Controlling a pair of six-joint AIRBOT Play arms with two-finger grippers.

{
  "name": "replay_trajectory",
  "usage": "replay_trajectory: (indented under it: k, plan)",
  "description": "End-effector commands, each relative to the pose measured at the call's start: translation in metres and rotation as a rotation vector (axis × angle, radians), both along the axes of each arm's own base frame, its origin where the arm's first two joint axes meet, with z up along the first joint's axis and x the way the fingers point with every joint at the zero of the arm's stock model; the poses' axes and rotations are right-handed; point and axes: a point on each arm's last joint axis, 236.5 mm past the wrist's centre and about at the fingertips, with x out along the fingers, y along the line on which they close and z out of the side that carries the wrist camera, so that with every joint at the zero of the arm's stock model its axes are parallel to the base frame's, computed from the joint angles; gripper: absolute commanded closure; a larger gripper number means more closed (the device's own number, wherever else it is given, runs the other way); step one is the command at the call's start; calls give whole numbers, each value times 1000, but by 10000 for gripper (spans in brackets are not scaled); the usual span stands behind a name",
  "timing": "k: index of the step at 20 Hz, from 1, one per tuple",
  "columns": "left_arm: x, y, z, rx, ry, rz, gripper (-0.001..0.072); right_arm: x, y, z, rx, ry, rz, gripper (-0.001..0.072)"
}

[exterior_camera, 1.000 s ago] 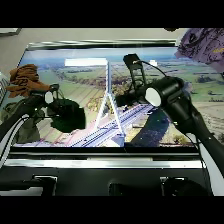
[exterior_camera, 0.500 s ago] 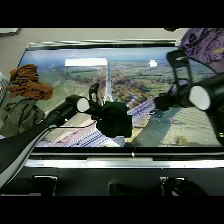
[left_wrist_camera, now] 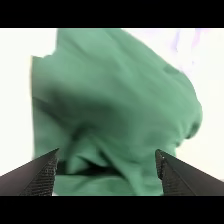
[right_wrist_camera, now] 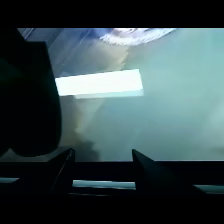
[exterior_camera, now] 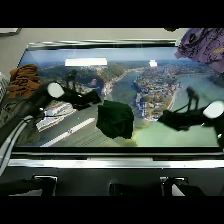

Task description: Fold the clothes and pants, and hang the long-sleeved shirts on hangers.

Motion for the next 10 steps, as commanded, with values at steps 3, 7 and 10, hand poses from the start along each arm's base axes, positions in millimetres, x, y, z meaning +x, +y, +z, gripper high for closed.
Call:
replay_trajectory:
  k: [3, 7, 10]
  plan:
    - [24, 64, 14, 12, -33, 84, -5, -22, 78, -65, 419, 63, -240, 278]
    - [26, 68, 14, 12, -33, 92, -4, -9, 102, -79, 335, -22, -274, 281]
    - [26, 68, 14, 11, -31, 94, -5, -13, 106, -108, 299, 44, -301, 281]
